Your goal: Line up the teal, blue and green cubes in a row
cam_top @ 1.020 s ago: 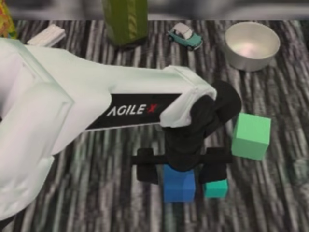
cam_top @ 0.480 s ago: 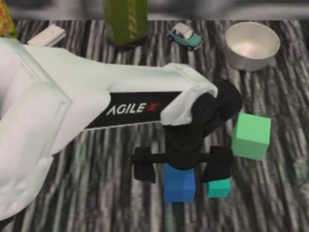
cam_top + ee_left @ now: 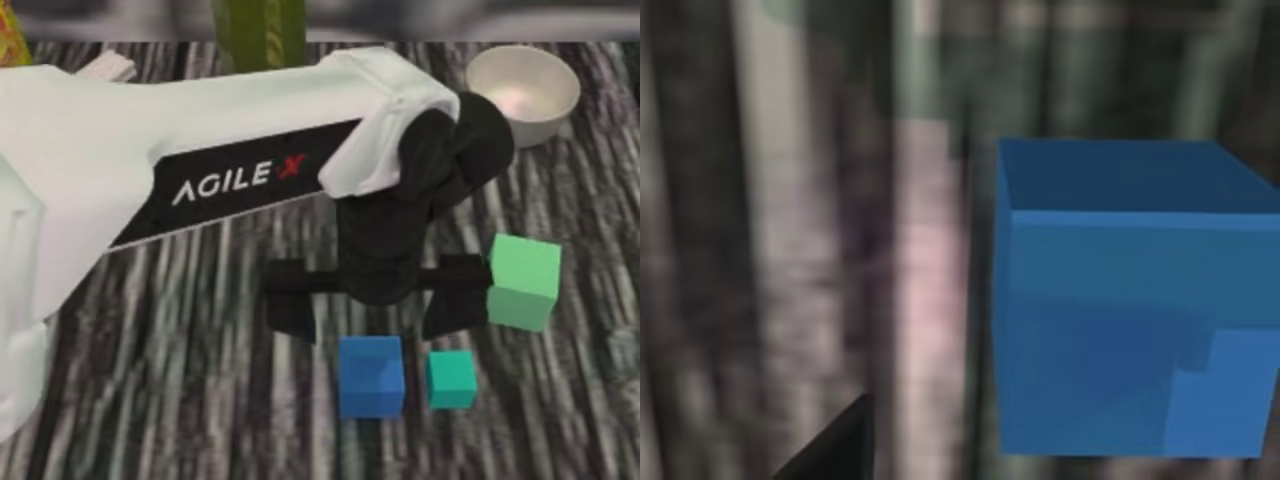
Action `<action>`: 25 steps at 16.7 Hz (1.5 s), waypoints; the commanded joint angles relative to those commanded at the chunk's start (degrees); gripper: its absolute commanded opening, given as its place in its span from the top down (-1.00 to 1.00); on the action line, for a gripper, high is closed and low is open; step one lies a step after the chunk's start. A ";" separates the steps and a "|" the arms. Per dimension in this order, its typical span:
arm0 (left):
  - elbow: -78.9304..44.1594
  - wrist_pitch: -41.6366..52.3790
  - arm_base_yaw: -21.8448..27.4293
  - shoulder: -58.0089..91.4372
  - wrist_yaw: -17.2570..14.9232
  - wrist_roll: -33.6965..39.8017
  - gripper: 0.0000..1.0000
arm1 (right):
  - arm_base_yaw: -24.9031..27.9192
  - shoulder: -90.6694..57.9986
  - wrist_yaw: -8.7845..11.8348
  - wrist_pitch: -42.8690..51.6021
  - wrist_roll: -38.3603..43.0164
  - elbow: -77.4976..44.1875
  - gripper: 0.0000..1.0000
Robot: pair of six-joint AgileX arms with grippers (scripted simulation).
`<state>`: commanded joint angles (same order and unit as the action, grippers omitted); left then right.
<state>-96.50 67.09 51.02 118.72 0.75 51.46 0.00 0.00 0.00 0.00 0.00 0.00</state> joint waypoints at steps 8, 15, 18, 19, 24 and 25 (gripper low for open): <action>5.15 -3.71 -2.84 -5.61 0.26 -1.52 -1.00 | 1.47 -5.22 0.20 3.76 -3.14 -5.21 -1.00; 30.31 -19.23 -16.51 -34.14 0.53 -10.91 -1.00 | 7.06 -34.72 0.11 20.99 -17.38 -29.32 -1.00; 44.50 -27.82 -23.89 -50.32 0.42 -17.37 -1.00 | 10.10 -53.17 -0.04 30.71 -25.23 -42.06 -1.00; 49.31 -30.80 -26.38 -55.89 0.37 -19.75 -1.00 | 11.11 -59.27 -0.09 33.93 -27.81 -46.19 -1.00; 71.94 -45.86 -38.24 -83.51 0.00 -32.55 -1.00 | 15.93 -86.10 -0.24 48.98 -39.86 -65.48 -1.00; 75.91 -48.77 -40.37 -88.75 -0.09 -35.13 -1.00 | 16.84 -90.74 -0.24 51.76 -42.12 -69.24 -1.00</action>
<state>-20.60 18.32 10.64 29.97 0.65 16.33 16.84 -90.74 -0.24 51.76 -42.12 -69.24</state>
